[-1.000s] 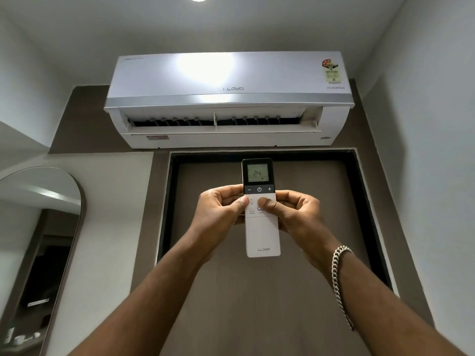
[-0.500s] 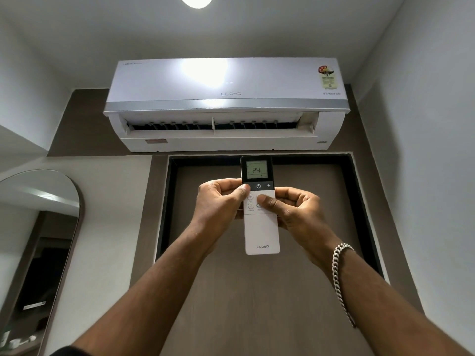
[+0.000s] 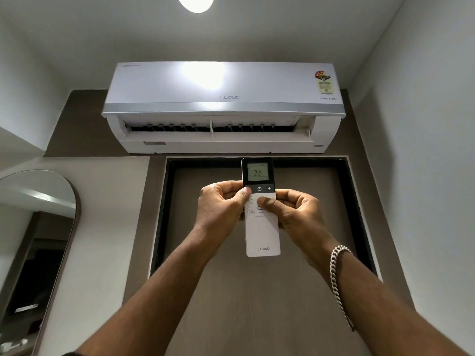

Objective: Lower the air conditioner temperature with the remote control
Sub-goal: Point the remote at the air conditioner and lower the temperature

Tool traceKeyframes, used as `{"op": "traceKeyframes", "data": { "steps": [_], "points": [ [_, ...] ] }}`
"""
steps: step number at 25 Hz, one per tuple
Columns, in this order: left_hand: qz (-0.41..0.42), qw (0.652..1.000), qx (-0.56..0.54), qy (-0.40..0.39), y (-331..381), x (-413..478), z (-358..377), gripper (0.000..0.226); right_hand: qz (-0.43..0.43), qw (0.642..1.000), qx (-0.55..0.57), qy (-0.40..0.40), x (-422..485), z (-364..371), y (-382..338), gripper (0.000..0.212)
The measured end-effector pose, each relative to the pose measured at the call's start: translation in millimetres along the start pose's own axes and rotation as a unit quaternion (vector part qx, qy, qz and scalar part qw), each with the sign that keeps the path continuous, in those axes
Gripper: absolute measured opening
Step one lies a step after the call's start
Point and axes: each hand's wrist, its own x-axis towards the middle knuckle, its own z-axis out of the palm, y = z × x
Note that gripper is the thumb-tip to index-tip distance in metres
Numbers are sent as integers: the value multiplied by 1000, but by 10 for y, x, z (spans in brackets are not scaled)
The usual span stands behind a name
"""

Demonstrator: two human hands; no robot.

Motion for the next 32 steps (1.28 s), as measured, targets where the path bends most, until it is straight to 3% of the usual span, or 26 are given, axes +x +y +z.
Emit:
{"op": "traceKeyframes", "data": {
  "steps": [3,7,23,32],
  "points": [
    [3,1000,16,-3,16,9,-16,26,8,1000,-6,2,11,-14,5,33],
    [3,1000,16,-10,37,15,-29,18,9,1000,-4,-6,14,-19,12,38],
    [-1,1000,22,-13,6,9,-46,24,15,1000,-21,-16,-2,-18,5,32],
    [-2,1000,21,-12,23,18,-75,12,7,1000,-13,-19,-10,17,-6,27]
  ]
}}
